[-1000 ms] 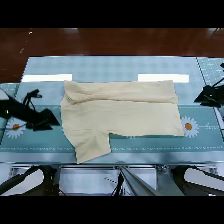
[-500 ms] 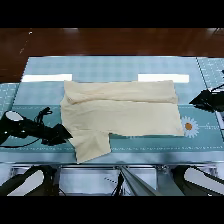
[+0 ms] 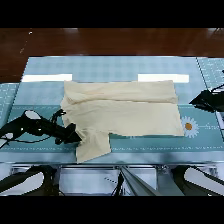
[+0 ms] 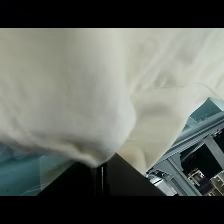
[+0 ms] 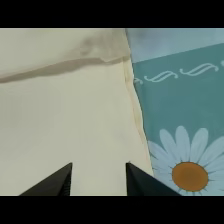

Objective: Fold the shirts.

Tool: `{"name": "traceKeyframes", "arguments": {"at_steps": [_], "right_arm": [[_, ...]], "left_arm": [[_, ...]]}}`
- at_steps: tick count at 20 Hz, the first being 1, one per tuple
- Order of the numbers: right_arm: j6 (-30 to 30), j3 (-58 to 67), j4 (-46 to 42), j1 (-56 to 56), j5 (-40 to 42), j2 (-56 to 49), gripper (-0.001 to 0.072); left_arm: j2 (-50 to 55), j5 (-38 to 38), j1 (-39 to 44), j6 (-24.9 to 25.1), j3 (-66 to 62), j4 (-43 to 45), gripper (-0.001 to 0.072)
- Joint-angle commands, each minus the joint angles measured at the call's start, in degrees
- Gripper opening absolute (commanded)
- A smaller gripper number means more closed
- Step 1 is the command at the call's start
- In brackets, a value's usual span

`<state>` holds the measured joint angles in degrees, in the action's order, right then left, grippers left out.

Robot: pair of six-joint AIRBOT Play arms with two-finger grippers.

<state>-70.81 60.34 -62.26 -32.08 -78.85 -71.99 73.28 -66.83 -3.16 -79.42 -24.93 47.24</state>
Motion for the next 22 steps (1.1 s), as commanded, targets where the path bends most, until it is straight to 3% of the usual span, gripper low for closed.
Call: {"name": "traceKeyframes", "arguments": {"at_steps": [1, 8, 12, 15, 22], "right_arm": [[-0.5, -0.4, -5.5, -0.1, 0.0, 0.8, 0.041], [4.0, -15.5, -2.4, -2.5, -1.9, 0.9, 0.0436], [3.1, -16.9, -8.8, -3.6, -1.9, 0.9, 0.0436], [2.6, -17.3, -9.0, -4.6, -1.4, 0.9, 0.0436], [2.2, -26.1, 2.1, -3.6, 11.1, 0.9, 0.0433]], "left_arm": [[-0.4, 4.2, -0.6, 1.1, 0.1, 2.9, 0.0031], [-7.6, 3.1, -1.2, 4.8, 0.1, 2.9, 0.0031], [-8.0, 3.1, -1.2, 4.9, 0.0, 2.8, 0.0031], [-8.0, 3.2, -1.2, 5.5, 0.0, 2.8, 0.0031], [-7.9, 3.2, -1.2, 5.5, -2.1, 2.8, 0.0031]]}}
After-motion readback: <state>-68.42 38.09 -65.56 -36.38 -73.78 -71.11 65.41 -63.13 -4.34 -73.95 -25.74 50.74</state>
